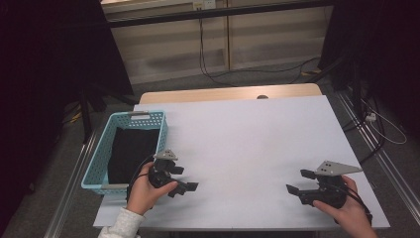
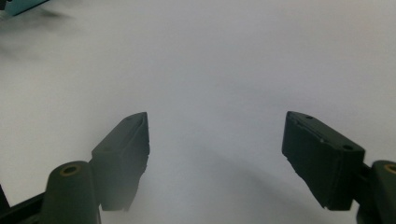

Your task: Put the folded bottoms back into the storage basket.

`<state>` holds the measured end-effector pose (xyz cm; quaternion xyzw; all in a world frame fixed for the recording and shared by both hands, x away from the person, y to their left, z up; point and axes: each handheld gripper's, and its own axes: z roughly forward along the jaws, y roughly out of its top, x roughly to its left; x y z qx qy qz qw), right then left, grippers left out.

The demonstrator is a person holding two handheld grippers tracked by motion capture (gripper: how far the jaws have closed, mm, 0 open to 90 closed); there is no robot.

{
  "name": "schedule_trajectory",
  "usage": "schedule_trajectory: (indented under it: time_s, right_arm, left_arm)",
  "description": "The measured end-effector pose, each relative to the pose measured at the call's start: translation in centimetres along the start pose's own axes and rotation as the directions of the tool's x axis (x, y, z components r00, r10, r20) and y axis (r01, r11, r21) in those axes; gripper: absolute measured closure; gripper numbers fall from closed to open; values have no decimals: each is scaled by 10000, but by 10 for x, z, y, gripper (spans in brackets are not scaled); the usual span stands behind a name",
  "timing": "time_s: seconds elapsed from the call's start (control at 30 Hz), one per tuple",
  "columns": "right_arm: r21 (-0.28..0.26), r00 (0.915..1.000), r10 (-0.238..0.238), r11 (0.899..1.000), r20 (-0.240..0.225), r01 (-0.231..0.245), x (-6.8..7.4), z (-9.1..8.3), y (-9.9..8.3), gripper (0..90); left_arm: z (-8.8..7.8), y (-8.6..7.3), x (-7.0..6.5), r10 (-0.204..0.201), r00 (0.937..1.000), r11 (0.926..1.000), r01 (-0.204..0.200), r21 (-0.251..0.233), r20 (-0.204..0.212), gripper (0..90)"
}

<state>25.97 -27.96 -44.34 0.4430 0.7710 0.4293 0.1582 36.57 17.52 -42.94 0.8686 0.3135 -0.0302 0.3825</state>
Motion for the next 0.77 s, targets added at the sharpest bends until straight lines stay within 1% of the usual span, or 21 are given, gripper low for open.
schedule_trajectory:
  time_s: [0.07,0.2,0.27,0.33,0.5,0.6,0.73,0.77]
  right_arm:
    - [-4,10000,-11,10000,-20,11,0,0,0,226]
    - [7,10000,-43,10000,-37,43,1,0,0,226]
    - [26,10000,-46,10000,-44,46,1,1,0,226]
    - [80,10000,-70,9999,-44,71,1,1,-1,226]
    - [117,9999,-82,9999,-67,83,1,2,-1,226]
    - [78,9999,-80,9999,-83,81,2,2,-1,226]
    - [75,9999,-83,9999,-78,84,2,3,-1,226]
    - [88,9999,-118,9999,-76,119,2,3,-1,226]
  left_arm:
    - [0,-1,0,81,10000,10000,-81,22,21,87]
    - [0,-1,-1,63,10000,10000,-63,-11,53,82]
    - [-1,-2,0,121,9999,9999,-121,-13,19,78]
    - [-2,-3,0,78,9999,9999,-78,-72,85,77]
    - [-3,-3,0,137,9999,9998,-136,-125,57,75]
    - [-2,-3,0,97,9999,9999,-96,-144,55,75]
    - [0,-4,-1,128,9998,9999,-127,-94,132,75]
    - [0,-4,-1,145,9998,9999,-145,-69,95,75]
